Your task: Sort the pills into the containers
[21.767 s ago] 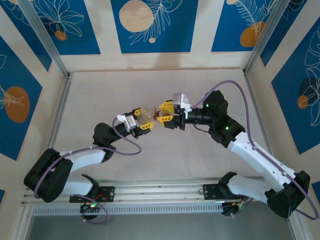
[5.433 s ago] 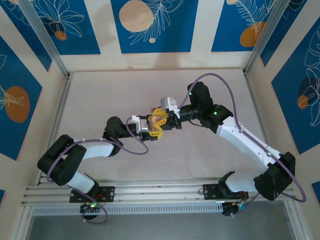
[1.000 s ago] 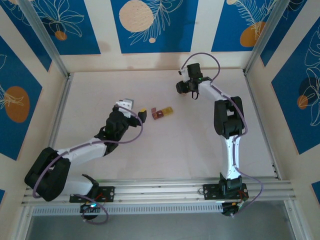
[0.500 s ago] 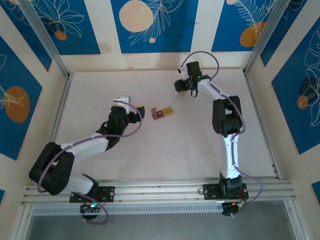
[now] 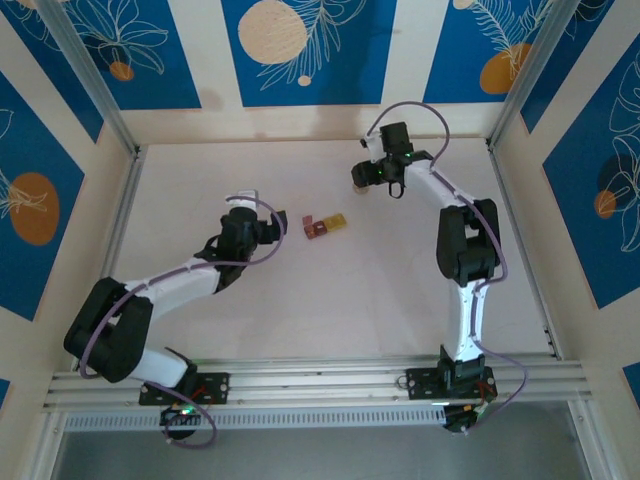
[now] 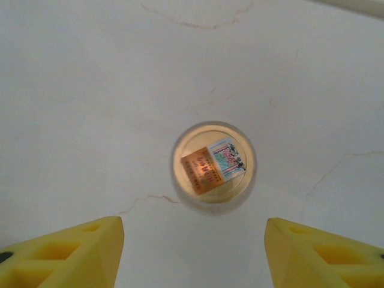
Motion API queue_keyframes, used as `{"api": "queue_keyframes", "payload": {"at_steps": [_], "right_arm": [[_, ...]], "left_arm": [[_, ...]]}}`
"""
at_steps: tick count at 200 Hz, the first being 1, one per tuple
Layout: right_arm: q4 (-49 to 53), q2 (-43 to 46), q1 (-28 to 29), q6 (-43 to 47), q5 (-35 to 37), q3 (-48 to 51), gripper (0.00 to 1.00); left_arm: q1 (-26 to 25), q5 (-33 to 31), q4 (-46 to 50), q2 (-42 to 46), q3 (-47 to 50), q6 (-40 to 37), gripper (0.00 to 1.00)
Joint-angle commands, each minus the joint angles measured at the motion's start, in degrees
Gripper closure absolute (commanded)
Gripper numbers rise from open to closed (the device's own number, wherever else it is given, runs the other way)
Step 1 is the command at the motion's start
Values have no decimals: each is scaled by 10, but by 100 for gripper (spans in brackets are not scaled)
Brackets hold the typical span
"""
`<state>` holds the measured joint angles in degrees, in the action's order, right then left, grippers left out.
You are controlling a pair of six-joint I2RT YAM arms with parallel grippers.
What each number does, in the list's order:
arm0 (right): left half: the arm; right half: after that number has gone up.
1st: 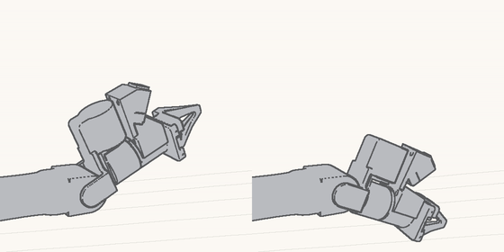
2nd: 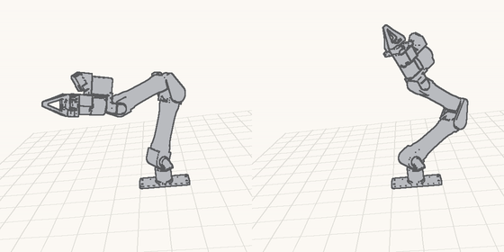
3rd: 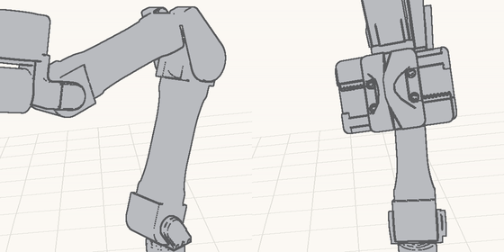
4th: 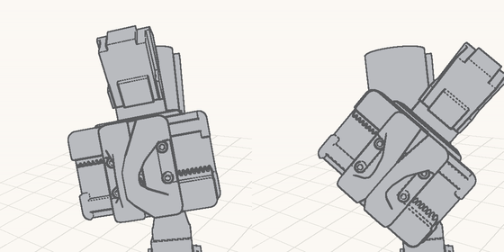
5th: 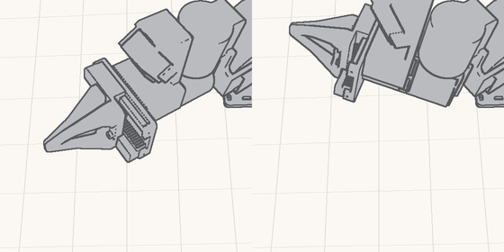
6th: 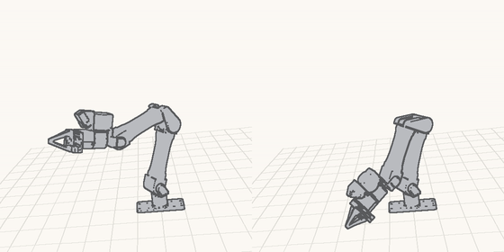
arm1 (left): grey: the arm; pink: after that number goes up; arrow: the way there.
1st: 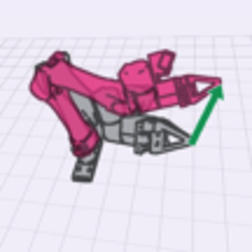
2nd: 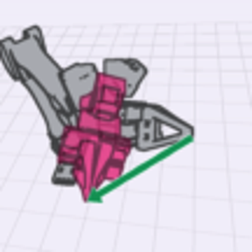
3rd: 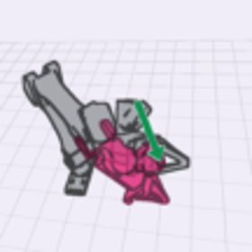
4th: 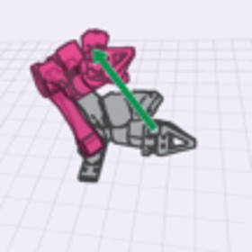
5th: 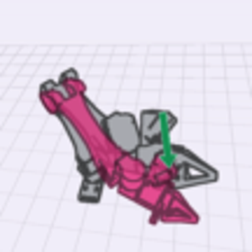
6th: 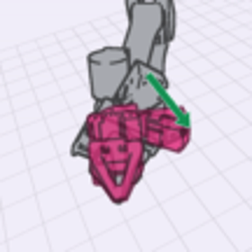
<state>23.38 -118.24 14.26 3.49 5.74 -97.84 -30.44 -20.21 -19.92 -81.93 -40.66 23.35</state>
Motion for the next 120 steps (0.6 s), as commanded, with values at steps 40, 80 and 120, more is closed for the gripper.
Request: {"api": "queue_keyframes", "payload": {"at_steps": [40,80,120], "right_arm": [[16,76,21,-41,6,45,37],[9,113,39,-105,-57,127,39],[-4,93,63,-102,-79,160,40]], "left_arm": [[6,-4,40,8,-28,11,0],[11,12,58,-15,-51,38,3],[19,59,124,-74,-114,93,6]]}}
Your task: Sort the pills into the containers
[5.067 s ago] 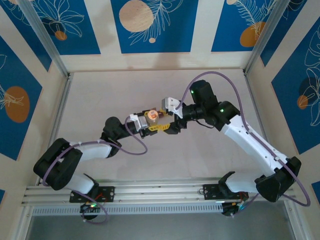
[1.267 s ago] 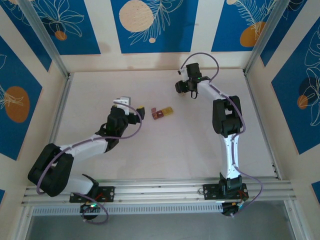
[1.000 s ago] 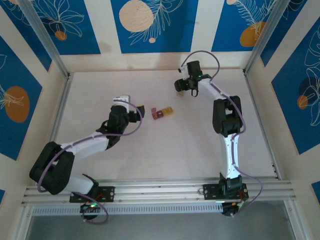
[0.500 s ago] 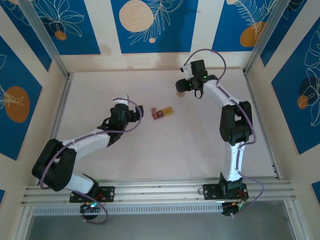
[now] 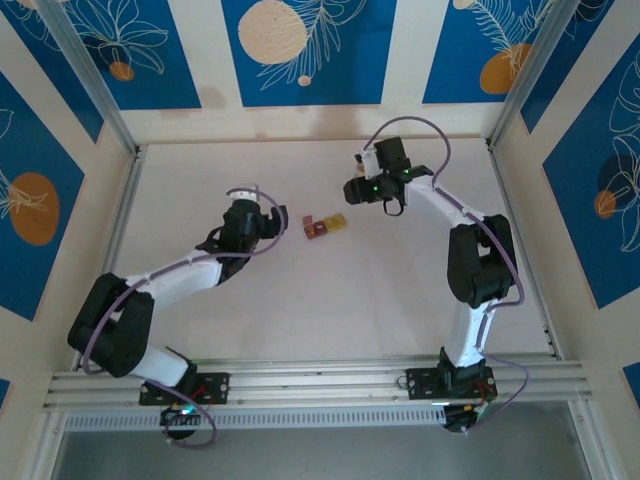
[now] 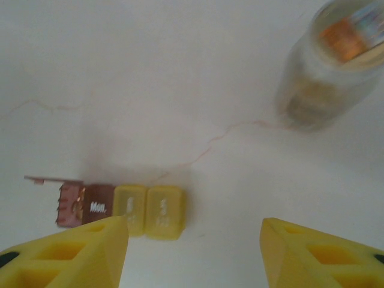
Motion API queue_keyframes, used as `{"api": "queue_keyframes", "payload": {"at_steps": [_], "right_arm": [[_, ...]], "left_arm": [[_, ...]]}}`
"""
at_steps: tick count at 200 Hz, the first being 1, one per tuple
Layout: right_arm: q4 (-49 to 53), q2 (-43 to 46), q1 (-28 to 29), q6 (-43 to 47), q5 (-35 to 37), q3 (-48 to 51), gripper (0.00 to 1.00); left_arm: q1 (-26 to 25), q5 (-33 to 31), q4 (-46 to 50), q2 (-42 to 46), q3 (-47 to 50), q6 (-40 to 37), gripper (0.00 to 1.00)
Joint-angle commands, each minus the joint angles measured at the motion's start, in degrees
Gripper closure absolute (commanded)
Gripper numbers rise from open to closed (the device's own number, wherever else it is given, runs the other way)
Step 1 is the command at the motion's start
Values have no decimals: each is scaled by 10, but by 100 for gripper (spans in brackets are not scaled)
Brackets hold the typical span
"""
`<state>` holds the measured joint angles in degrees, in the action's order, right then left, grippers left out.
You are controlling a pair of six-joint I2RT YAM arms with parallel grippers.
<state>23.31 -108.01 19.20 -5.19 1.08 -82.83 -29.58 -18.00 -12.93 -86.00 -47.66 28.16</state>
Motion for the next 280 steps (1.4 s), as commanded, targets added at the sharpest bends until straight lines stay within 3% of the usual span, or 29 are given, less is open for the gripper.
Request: {"api": "queue_keyframes", "payload": {"at_steps": [1,55,162,280], "right_arm": [[-2,-11,13,-15,-33,9,40],[18,-80,25,-9,-26,-34,43],[27,-134,37,-2,-29,-70,44],[46,-157,47,5,-20,-78,44]], "left_arm": [[11,37,55,-35,-46,47,6],[18,81,61,-86,-82,91,16],[30,129,61,-177,-135,117,23],[21,160,64,-217,-156,118,25]]}}
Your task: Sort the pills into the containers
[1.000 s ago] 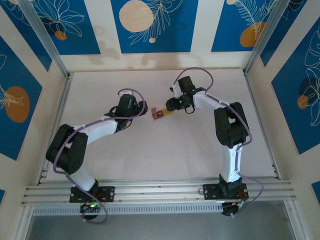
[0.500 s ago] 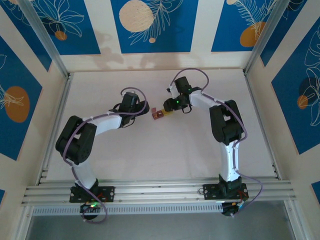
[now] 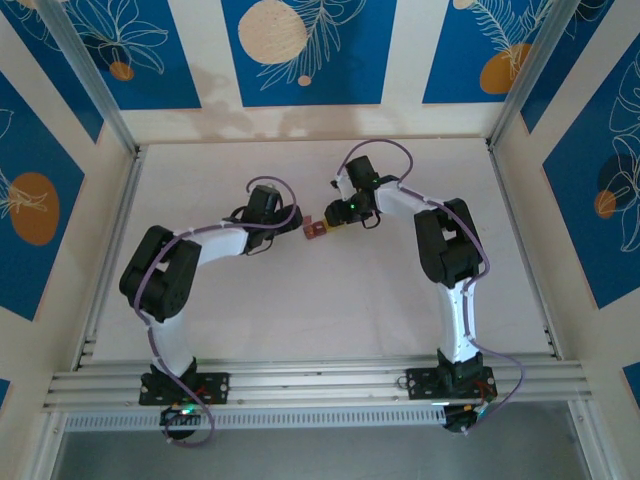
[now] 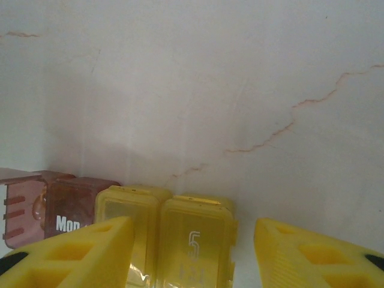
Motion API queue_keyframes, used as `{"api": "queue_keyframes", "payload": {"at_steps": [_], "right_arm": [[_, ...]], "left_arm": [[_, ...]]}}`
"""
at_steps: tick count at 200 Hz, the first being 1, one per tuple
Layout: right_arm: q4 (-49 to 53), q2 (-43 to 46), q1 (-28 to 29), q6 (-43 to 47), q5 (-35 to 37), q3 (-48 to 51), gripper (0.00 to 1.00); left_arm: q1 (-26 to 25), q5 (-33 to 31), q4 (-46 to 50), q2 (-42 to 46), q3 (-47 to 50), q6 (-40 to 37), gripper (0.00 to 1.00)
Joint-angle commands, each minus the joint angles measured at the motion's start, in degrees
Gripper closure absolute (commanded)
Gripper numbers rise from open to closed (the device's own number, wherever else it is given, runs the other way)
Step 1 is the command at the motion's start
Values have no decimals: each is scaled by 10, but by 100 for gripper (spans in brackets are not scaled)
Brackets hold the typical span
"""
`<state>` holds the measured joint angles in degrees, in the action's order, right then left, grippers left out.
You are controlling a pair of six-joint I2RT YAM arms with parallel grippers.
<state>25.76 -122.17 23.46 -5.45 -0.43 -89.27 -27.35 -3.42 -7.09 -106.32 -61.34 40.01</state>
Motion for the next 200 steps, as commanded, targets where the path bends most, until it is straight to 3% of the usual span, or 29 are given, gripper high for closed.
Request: {"api": "queue_keyframes", "payload": {"at_steps": [1,127,200], "right_arm": [[21,-16,5,8,-5,-14,44],[28,-23,4,16,3,-16,44],[35,-31,2,12,4,-24,44]], "left_arm": [[-2,14,6,-14,-19,-1,25],[3,61,60,-55,-79,-11,28],[-3,95,54,-43,-58,-18,32]]}}
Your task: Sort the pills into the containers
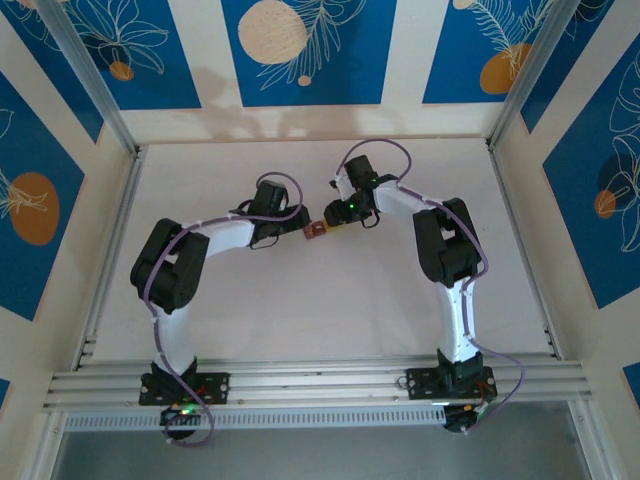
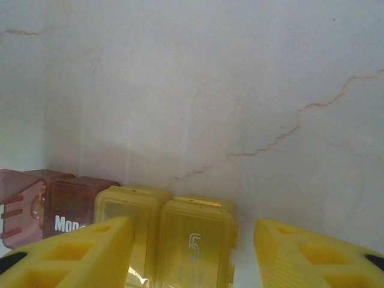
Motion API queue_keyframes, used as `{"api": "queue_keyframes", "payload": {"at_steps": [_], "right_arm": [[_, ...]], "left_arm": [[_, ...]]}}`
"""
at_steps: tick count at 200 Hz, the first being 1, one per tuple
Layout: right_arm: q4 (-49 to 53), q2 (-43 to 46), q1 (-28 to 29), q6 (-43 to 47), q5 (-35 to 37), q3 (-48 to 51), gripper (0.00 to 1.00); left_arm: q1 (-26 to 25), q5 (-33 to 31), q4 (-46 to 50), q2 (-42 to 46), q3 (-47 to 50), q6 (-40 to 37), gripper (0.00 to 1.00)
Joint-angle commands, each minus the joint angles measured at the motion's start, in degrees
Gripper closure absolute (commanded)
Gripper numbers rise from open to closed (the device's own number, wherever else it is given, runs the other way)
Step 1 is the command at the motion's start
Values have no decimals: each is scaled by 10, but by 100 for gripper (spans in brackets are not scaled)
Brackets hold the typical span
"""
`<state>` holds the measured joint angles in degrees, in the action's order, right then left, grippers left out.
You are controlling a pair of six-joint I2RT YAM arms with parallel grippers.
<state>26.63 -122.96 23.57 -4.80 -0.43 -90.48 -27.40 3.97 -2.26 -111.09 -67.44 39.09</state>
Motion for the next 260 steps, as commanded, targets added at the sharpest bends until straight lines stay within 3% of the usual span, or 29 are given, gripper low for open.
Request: {"api": "queue_keyframes", "payload": {"at_steps": [1,176,198,260], "right_arm": [[26,-23,1,5,4,-12,44],[29,-31,-1,0,3,-14,44],[28,-33,-1,0,3,-15,44],[29,-32,-1,-4,3,-14,44]], "left_arm": [[-3,22,5,4,3,-8,32],[-38,44,-11,-21,44,-9,43],[-34,42,-14,-41,50,1,52],[-24,39,-3,-37,36,-15,54]]}}
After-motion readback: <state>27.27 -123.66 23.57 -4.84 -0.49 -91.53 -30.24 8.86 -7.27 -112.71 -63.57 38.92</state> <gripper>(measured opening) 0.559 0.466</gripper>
